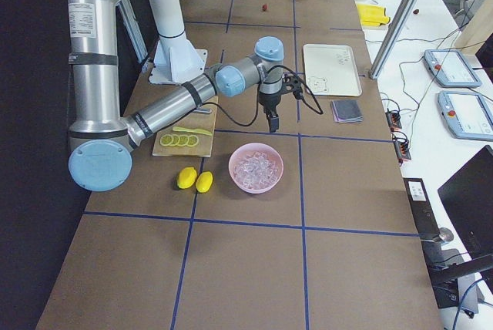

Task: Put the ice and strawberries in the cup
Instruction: 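Return the right gripper to the pink ice bowl, then lower the right gripper into the bowl and grasp an ice cube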

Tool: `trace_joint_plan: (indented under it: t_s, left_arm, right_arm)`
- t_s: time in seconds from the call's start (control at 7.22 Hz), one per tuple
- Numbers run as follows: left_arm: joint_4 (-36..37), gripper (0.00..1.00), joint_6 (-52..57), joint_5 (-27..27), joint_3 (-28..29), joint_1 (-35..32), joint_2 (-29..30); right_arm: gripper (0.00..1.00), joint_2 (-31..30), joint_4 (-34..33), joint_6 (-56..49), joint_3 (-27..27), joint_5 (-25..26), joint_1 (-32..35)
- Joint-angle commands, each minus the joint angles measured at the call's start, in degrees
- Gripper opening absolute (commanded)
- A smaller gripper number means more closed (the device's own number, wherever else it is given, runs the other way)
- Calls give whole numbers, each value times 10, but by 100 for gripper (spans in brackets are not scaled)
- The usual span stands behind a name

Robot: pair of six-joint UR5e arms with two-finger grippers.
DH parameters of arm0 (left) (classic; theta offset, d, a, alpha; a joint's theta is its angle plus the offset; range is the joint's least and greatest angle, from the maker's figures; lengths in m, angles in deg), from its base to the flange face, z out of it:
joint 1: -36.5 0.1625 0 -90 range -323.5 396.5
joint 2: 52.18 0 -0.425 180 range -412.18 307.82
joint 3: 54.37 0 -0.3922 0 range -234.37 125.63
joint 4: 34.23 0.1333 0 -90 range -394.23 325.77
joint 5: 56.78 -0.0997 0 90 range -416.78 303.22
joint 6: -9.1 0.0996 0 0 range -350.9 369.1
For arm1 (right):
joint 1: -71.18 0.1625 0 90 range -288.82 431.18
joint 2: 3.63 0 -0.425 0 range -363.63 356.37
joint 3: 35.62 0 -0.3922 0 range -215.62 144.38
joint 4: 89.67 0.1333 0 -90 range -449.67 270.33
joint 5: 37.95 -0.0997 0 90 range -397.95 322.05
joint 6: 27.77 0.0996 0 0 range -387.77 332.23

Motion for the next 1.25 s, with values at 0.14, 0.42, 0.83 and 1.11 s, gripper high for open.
trace_joint_plan:
  t_s: [0.14, 0.42, 0.83, 1.11]
  left_arm:
    - [0, 100, 0, 0, 0, 0, 0]
    - [-1, 100, 0, 0, 0, 1, 0]
    - [-1, 100, 1, 0, 0, 1, 0]
    - [-1, 100, 1, 0, 0, 2, 0]
  right_arm:
    - [98, -72, 124, 24, -45, 0, 5]
    - [98, -78, 241, 64, -115, 2, 5]
    - [89, -99, 245, 68, -116, 4, -21]
    - [85, -110, 245, 68, -114, 4, -38]
